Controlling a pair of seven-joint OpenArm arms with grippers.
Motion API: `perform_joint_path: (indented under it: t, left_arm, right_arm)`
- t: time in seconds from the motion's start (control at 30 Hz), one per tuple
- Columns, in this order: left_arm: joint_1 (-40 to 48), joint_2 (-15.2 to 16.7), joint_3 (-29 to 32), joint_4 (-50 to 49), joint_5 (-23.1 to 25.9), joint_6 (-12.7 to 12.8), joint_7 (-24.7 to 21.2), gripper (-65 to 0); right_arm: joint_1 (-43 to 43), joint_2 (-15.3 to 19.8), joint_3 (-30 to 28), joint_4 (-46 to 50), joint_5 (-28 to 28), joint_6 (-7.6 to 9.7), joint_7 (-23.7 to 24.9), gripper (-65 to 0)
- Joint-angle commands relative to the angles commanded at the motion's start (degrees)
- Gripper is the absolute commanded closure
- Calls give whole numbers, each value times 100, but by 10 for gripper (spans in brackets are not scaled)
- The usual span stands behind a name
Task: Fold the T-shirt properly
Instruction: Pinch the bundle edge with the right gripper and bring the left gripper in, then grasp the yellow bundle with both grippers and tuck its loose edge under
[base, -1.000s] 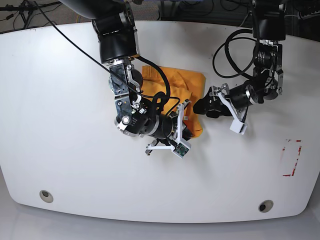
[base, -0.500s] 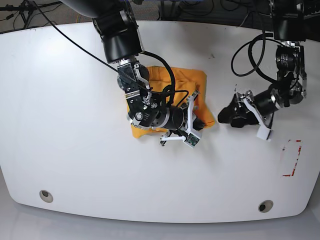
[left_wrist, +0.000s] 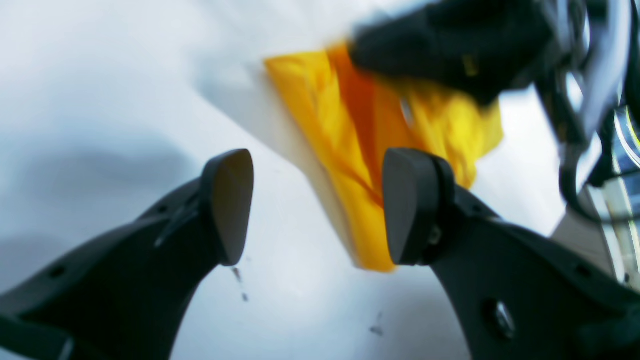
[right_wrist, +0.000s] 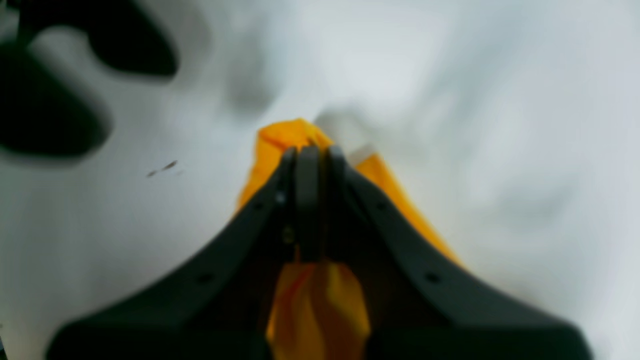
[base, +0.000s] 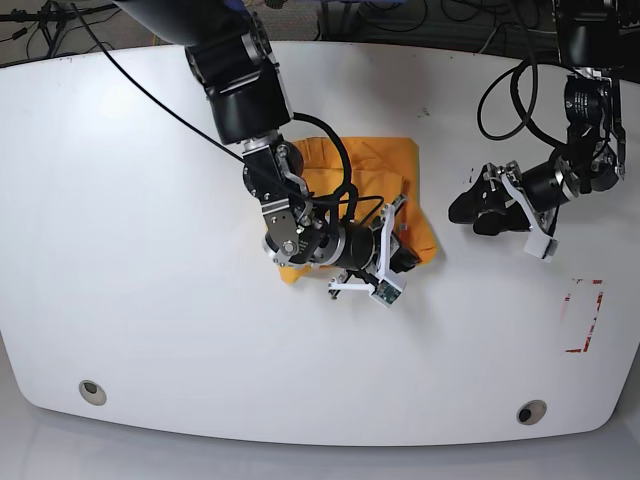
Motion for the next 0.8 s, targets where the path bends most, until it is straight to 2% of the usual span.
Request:
perform_joint_path:
  t: [0.1,0.13,0.17,0.2,0.27,0.3,0.47,0.57,0.63,0.73,0.8]
  left_arm:
    - [9,18,0,0,9,0,0,-379]
    - [9,18,0,0,9,0,0,-379]
    - [9,18,0,0,26,0,0,-379]
    - [0,26,9,0,26,9,0,-379]
    - [-26,26,26,0,26,9,0,-379]
    - [-44,26,62,0,26,9,0,-379]
    - [-237,26,440,18,26,9,0,-379]
    - [-369,35,809,158,44,26,-9,-379]
    - [-440,44,1108,290,105,35,-35,-379]
    - [-607,123,1565,598,369,193,-35,-379]
    - [-677,255,1925,835,677,334,-35,-378]
  right_arm:
    - [-9,0,-9,202,9,-158,-18,-357]
    - [-18,0,-9,246,9,-185,-35,-388]
    - [-44,0,-9,396,18,-193,-114,-474]
    - [-88,0,-9,527,18,-202,-185,-533]
    - [-158,8,18,756,18,-202,-299,-596]
    - [-193,8,18,853,18,-202,-334,-607]
    - [-466,43,35,1547,18,-202,-440,-607]
    - [-651,184,220,1960,9,-202,-501,-579]
    - [-756,280,369,2171,18,-202,-598,-545]
    - [-879,386,607,2382,18,-193,-721,-468]
    - [-985,535,765,2470,18,-193,-765,-374]
